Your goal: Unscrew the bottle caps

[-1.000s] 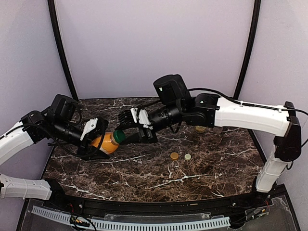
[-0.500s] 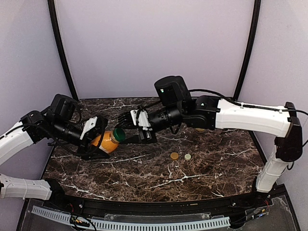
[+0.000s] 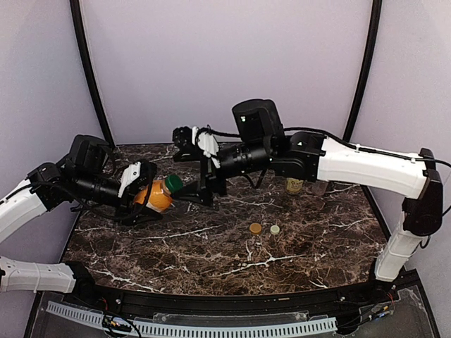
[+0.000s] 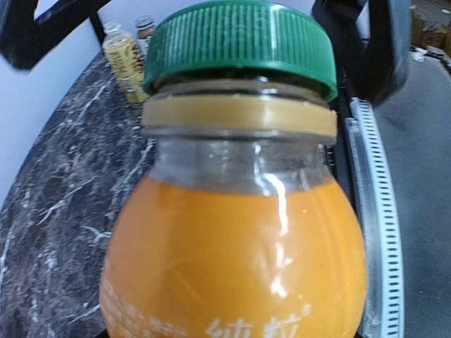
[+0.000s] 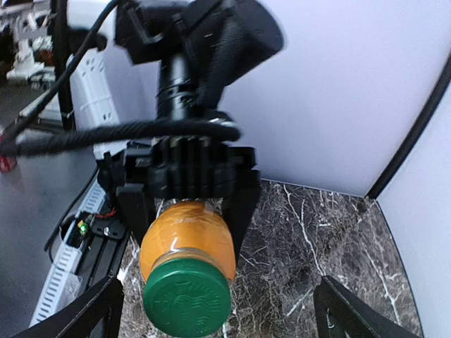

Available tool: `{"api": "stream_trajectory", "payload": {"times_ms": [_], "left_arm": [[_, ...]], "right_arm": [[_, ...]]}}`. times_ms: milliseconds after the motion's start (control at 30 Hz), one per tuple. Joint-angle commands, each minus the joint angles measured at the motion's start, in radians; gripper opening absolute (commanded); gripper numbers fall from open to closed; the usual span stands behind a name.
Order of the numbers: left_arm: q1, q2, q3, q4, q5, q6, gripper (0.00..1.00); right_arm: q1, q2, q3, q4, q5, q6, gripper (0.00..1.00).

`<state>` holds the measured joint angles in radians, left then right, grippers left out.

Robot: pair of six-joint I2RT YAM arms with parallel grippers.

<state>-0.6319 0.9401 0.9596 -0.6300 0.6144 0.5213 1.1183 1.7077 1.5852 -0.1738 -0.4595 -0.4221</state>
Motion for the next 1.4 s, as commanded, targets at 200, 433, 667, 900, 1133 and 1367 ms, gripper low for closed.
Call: {"api": "stream_trajectory", "payload": {"times_ms": [200, 433, 667, 900, 1133, 1367], "left_arm": [[0.008, -0.014, -0.031, 0.223, -0.405, 0.07, 0.26], [0.008, -0.013, -0.035, 0.217, -0.399, 0.074, 0.26], [0.008, -0.012, -0.039, 0.219, -0.402, 0.079, 0.26], [0.008, -0.013, -0.043, 0.226, -0.409, 0.085, 0.26], [0.008, -0.014, -0.045, 0.228, -0.413, 0.089, 0.26], [0.008, -0.016, -0.048, 0.225, -0.407, 0.091, 0.26]], "right_arm": [[-0.087, 0.038, 0.099, 0.052, 0.107, 0.872, 0.99], [-0.081, 0.097, 0.167, 0.034, 0.081, 0.916, 0.93], [-0.079, 0.145, 0.214, -0.013, 0.072, 0.903, 0.8], [-0.076, 0.177, 0.24, -0.038, 0.015, 0.916, 0.74], [-0.074, 0.178, 0.238, -0.055, -0.003, 0.917, 0.62], [-0.07, 0.171, 0.234, -0.061, -0.035, 0.865, 0.11]]}}
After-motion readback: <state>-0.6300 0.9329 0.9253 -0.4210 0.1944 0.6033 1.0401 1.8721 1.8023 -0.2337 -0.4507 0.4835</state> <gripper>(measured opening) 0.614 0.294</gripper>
